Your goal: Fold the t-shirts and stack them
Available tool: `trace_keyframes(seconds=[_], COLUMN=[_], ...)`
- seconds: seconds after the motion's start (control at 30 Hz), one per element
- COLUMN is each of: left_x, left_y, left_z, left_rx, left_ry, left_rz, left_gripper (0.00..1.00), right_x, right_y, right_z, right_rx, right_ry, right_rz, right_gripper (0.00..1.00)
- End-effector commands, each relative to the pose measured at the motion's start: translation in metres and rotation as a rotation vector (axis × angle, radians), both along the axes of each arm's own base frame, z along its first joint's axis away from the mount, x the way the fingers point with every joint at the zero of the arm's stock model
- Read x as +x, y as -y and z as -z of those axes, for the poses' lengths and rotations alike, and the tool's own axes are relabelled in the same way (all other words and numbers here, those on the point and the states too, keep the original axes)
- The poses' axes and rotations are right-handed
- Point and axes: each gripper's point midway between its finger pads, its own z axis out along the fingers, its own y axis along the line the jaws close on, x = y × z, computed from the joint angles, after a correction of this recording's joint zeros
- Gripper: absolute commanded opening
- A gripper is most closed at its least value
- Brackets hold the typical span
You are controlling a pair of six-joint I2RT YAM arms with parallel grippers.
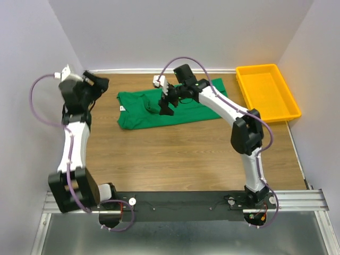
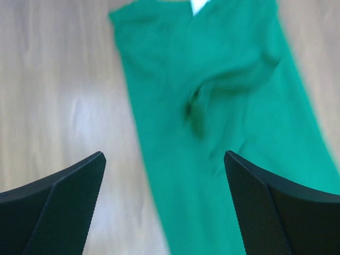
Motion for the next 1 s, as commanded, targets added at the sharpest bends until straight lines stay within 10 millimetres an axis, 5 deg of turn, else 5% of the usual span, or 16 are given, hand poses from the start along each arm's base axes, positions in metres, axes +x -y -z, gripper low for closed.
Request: trace_keyframes(seconds=[0.0,0.07,0.2,0.57,0.8,0.9,0.97], left_x=[-0.062,-0.088,-0.119,-0.146,-0.152,-0.153,-0.153], left_y=[0.005,0.012,0.026,0.038,0.04,0.04,0.041], left_z=[0.075,0.097,0.092,0.124,0.133,0.137,0.139], left_rx=[-0.013,-0.041,-0.047,-0.103,-0.109,-0.112,-0.116], left_ry=[-0.141,-0.171,-0.124,-0.191,-0.212,-0.219,-0.225], left_rz=[0.096,0.116,0.132,0.141,0.14,0.143,0.145], left_gripper=[0.75,0.74,0.74,0.73,0.72,0.72,0.72], right_x=[0.021,0.033,0.047,0.066,0.069,0.078,0.085], right_y=[-0.037,-0.05,-0.061,-0.071,-0.081,-0.077,-0.072], right_z=[0.013,0.023,0.037,0.072,0.077,0.07,0.064], right_rx=[0.018,-0.016,-0.053,-0.092,-0.072,-0.078,-0.067], right_ry=[0.013,0.042,0.077,0.123,0.117,0.153,0.158], right_rz=[0.041,0.108,0.185,0.283,0.277,0.326,0.361], right_gripper=[0.96,0.93,0.84,0.64,0.29,0.01,0.01])
